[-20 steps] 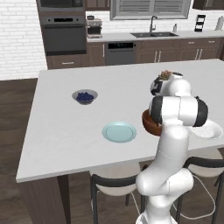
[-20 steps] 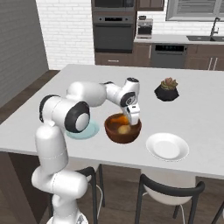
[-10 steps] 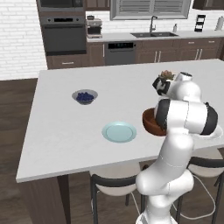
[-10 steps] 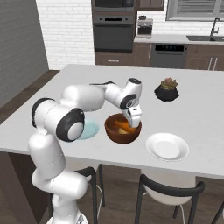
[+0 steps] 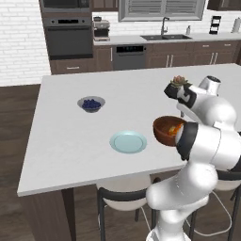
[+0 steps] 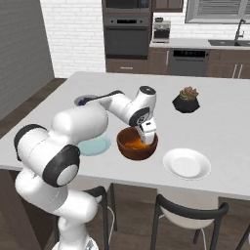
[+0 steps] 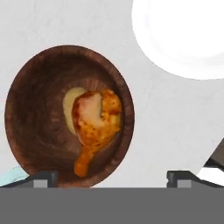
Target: Pick the chicken drumstick and potato from their plates and place them in the bowl. Then put the bowl in the fridge.
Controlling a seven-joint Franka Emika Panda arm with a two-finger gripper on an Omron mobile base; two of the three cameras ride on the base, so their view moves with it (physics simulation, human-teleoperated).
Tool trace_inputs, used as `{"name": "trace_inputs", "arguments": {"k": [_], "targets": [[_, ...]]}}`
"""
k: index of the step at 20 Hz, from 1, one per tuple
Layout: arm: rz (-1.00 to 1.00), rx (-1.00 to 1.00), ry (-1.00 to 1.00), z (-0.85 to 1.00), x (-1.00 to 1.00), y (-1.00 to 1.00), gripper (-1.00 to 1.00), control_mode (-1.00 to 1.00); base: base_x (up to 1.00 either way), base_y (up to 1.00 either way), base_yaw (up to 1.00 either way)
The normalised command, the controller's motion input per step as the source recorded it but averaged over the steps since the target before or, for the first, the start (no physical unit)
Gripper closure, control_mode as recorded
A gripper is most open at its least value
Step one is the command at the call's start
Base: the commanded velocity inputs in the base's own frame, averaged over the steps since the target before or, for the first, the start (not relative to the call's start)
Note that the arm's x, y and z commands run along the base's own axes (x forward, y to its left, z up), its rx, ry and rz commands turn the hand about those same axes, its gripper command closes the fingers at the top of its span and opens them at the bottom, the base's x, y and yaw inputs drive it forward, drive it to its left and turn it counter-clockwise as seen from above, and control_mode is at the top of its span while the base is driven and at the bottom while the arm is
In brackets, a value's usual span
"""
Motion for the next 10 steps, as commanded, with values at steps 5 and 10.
{"name": "trace_inputs", "arguments": {"k": [5, 10], "targets": [[0.0, 0.04, 0.0, 0.0, -0.59, -0.09, -1.0, -1.0, 0.0, 0.0, 0.0], [0.0, 0.0, 0.0, -0.04, 0.03, -0.09, -1.0, -1.0, 0.0, 0.0, 0.0]]}}
